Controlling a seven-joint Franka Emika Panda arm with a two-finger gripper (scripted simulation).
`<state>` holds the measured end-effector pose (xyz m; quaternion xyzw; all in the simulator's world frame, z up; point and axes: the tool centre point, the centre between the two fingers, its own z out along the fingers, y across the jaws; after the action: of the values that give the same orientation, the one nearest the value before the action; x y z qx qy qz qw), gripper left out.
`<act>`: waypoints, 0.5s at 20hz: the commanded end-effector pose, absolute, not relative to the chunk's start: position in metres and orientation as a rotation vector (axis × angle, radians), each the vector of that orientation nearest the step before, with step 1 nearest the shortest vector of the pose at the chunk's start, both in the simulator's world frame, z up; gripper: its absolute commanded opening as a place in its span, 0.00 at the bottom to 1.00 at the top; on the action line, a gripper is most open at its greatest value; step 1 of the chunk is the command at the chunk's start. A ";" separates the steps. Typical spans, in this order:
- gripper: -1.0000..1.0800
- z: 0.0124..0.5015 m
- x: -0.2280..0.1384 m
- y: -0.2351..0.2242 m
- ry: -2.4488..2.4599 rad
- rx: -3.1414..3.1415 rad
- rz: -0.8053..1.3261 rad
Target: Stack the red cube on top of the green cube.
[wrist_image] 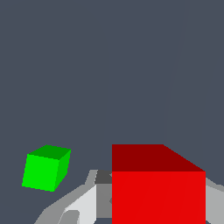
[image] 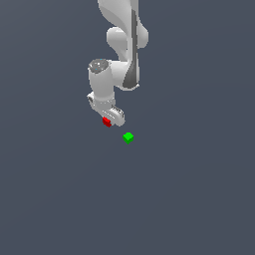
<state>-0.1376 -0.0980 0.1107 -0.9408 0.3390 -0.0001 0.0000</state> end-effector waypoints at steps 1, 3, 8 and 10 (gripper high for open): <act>0.00 0.105 -0.132 -0.084 1.063 -2.955 0.000; 0.00 0.098 -0.127 -0.070 1.063 -2.955 0.000; 0.00 0.079 -0.109 -0.030 1.063 -2.955 0.000; 0.00 0.073 -0.104 -0.018 1.063 -2.955 0.000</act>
<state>-0.1084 -0.0280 0.0774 -0.9413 0.3377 0.0007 0.0005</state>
